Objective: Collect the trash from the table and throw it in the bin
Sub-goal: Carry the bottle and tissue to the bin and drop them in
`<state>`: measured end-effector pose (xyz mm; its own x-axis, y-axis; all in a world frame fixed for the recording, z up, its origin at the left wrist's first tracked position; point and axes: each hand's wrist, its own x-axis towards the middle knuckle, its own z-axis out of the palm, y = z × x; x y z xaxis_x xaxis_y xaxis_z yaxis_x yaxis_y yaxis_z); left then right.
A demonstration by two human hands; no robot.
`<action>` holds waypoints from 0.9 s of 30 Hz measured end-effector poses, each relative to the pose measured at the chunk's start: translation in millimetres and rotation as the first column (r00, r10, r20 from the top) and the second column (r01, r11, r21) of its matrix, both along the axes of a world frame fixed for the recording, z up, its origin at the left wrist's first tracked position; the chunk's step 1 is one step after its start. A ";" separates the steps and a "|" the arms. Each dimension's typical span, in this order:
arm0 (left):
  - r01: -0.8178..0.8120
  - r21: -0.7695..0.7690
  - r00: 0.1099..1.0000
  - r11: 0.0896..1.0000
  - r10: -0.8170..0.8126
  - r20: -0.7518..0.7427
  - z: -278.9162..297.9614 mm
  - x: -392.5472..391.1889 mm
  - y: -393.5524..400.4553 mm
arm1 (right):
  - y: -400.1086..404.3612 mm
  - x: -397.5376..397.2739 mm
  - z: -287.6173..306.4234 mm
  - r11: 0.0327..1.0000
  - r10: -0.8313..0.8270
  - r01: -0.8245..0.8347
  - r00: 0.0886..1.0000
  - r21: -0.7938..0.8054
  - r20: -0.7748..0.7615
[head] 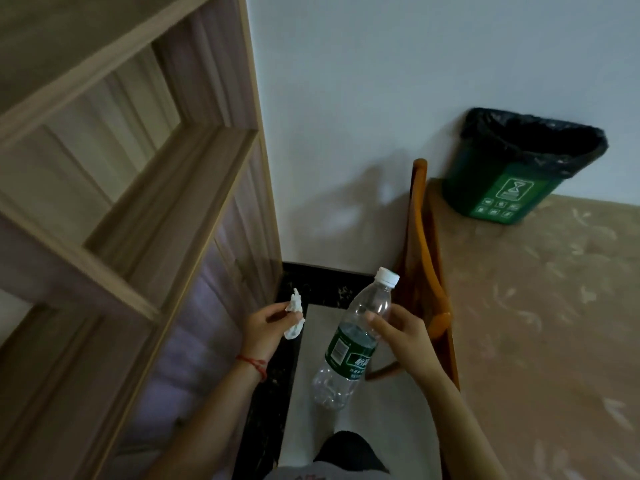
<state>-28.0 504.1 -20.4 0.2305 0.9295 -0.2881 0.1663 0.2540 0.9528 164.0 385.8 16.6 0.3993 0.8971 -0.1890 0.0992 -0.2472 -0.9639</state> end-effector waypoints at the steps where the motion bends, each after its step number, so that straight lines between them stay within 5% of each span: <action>1: -0.005 0.004 1.000 1.000 0.005 -0.005 1.5 9.4 13.8 | 13.7 9.0 3.1 1.000 0.008 -0.008 1.000 0.005 0.002; 15: 0.085 0.060 0.996 0.995 -0.086 0.019 24.8 126.4 184.2 | 167.9 107.0 21.9 0.996 -0.083 0.084 0.996 0.008 -0.042; 27: 0.316 0.057 0.947 0.947 -0.318 0.031 25.3 226.8 309.4 | 248.6 146.9 29.3 0.928 -0.369 0.371 0.927 0.023 -0.067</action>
